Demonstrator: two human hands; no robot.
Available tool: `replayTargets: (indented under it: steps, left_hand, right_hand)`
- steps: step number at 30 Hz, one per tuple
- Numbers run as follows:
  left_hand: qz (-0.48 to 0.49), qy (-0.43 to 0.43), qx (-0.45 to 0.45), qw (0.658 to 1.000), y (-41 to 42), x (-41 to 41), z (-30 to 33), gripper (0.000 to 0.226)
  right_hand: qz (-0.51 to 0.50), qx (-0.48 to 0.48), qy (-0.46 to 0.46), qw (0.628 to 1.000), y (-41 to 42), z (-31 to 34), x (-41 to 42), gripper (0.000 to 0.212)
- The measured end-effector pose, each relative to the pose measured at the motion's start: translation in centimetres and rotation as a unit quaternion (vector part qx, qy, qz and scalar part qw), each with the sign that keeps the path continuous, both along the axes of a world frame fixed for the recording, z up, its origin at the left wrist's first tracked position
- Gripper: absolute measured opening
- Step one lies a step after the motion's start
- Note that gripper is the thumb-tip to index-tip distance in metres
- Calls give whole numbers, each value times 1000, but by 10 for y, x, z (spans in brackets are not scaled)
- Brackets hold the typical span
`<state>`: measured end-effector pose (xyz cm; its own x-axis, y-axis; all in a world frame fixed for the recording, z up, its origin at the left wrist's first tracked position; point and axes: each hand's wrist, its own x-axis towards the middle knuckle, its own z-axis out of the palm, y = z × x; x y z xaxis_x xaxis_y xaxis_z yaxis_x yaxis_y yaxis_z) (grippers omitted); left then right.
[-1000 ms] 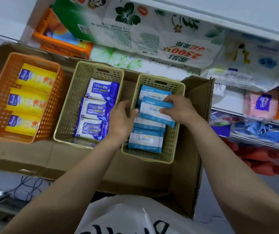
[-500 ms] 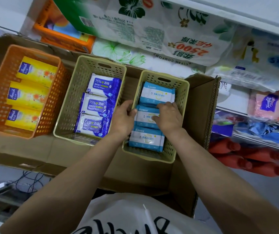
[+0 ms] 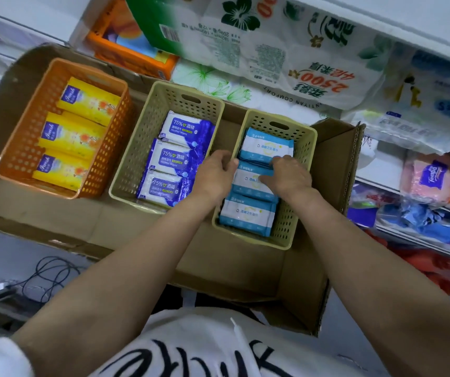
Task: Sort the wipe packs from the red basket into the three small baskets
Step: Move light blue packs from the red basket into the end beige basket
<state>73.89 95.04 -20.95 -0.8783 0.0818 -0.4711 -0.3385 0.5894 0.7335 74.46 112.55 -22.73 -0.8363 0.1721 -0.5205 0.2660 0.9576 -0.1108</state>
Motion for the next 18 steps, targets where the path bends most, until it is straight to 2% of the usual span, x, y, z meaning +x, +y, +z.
replayTargets:
  steps: [4,9,14,18]
  left_hand:
    - [-23,40,-13,999,-29,-9,40,45]
    - [-26,143,-15,989,-115,-22,105,38]
    - [-21,276,-63,959,-250,1,158,36]
    - [-31,313,-148,938,-372,44,179,44]
  right_hand:
    - [2,-52,2,999,-3,50,-13,51]
    - [22,-43,149,988,-50,136,-18,45]
    - [74,-44,268,960,-150,208,14,40]
    - [93,-80,354,927,-255,231,56,36]
